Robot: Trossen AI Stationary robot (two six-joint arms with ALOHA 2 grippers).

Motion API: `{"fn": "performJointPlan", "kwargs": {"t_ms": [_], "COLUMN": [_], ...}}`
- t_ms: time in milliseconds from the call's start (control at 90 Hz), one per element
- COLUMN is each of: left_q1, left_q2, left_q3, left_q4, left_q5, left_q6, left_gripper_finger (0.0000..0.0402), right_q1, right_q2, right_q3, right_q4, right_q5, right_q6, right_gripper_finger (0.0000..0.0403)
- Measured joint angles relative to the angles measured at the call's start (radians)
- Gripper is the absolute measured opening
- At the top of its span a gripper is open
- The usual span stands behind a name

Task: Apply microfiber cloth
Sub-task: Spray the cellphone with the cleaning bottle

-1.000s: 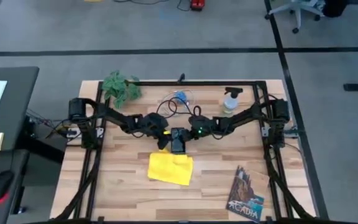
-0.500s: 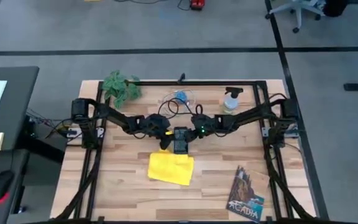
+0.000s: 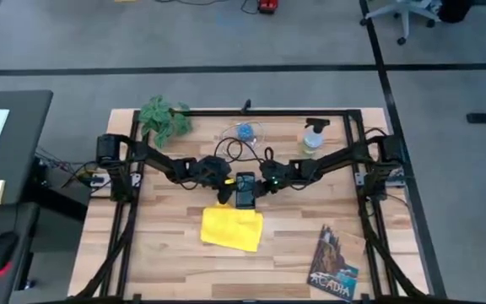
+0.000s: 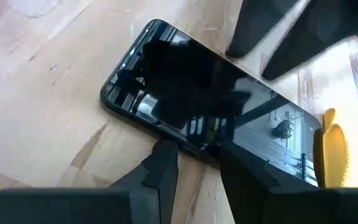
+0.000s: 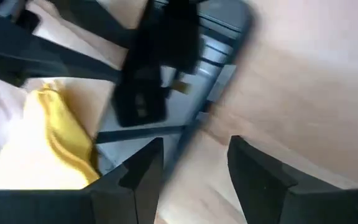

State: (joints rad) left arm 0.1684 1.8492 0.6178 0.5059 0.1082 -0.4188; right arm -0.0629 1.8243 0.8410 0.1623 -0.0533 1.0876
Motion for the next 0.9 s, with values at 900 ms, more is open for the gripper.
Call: {"fn": "performJointPlan", "kwargs": {"t_ms": [900], "left_q1": [0.000], "left_q2": [0.004], "left_q3": [-0.003], "left_q4": [0.081], "left_q5": [-0.036], "left_q6": [-0.038], "left_gripper_finger": [0.0097], "right_q1": [-0.003], "right_q2": [0.043], "right_q3": [0.015], "right_q4": [0.169], "right_q5": [0.036], "right_q6": [0.064], "right_gripper_finger": [0.0224]}}
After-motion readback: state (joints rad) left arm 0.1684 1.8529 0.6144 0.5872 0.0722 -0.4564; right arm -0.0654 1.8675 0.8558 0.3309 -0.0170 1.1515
